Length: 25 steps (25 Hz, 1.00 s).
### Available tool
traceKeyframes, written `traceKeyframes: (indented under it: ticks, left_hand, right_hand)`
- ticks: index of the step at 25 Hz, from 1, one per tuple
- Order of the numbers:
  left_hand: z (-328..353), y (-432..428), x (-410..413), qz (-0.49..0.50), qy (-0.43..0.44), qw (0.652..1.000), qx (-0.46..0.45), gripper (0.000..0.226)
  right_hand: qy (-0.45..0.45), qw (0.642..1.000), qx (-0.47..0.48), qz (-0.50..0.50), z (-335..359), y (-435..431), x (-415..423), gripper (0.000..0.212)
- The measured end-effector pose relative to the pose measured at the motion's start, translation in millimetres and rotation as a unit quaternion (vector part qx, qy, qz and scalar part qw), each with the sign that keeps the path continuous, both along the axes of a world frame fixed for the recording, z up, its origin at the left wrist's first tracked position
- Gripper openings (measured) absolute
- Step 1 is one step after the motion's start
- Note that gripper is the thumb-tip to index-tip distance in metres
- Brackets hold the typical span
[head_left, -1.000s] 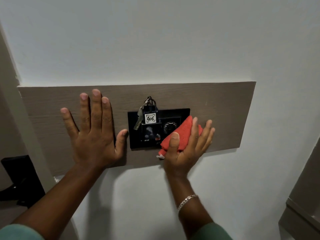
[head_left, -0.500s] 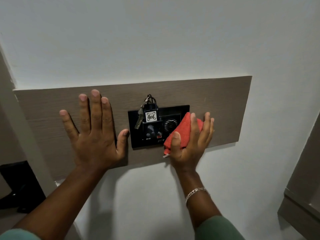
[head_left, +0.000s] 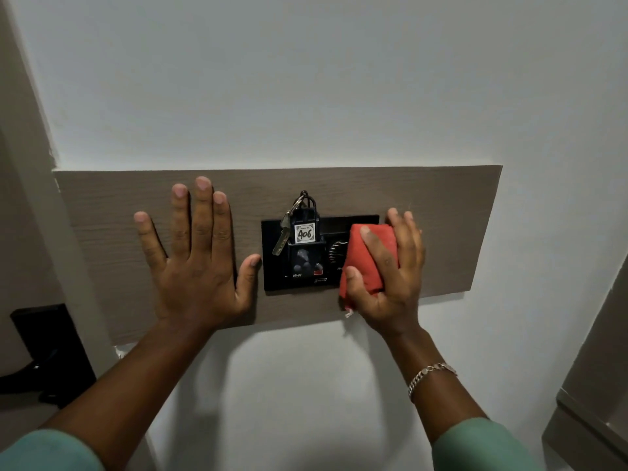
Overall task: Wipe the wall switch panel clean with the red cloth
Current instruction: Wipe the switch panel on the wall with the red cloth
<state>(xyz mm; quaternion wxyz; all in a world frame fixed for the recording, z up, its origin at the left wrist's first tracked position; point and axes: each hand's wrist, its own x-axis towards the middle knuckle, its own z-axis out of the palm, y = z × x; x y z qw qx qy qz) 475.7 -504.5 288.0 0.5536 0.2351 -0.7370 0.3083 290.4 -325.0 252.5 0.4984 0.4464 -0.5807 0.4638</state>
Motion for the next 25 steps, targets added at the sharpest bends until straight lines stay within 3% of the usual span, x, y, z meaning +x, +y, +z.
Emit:
traceKeyframes:
  ticks: [3,5,7,11,13,17,20,22,25]
  left_hand:
    - [-1,0,0,0.002,0.004,1.0,0.0,0.083]
    - [-1,0,0,0.001,0.004,1.0,0.004,0.083]
    - [0,0,0,-0.002,0.002,1.0,0.004,0.083]
    - [-1,-2,1,-0.004,0.002,1.0,0.0,0.083]
    - [-1,-2,0,0.0,0.007,1.0,-0.004,0.084]
    - [0,-2,0,-0.004,0.007,1.0,-0.001,0.084]
    - [0,-1,0,-0.007,0.005,1.0,0.002,0.083]
    - [-1,-1,0,-0.004,0.003,1.0,0.005,0.084]
    - [0,-2,0,-0.002,0.001,1.0,0.009,0.084]
  right_hand:
    - [-0.121,0.982,-0.126,0.071,7,-1,10,0.045]
    - [-0.125,0.968,-0.168,0.138,17,-13,31,0.047]
    - [-0.062,0.976,-0.128,0.163,25,-30,54,0.049]
    - [0.062,0.998,0.005,0.014,8,-47,70,0.049]
    - [0.038,0.999,-0.012,-0.002,1,-45,65,0.051]
    - [-0.097,0.991,-0.091,0.029,16,-59,80,0.052]
    - [0.014,1.0,-0.02,-0.017,7,-53,69,0.055]
    - [0.025,1.0,-0.002,-0.018,0,-42,55,0.057]
    - [-0.104,0.993,-0.063,0.007,11,-51,64,0.06]
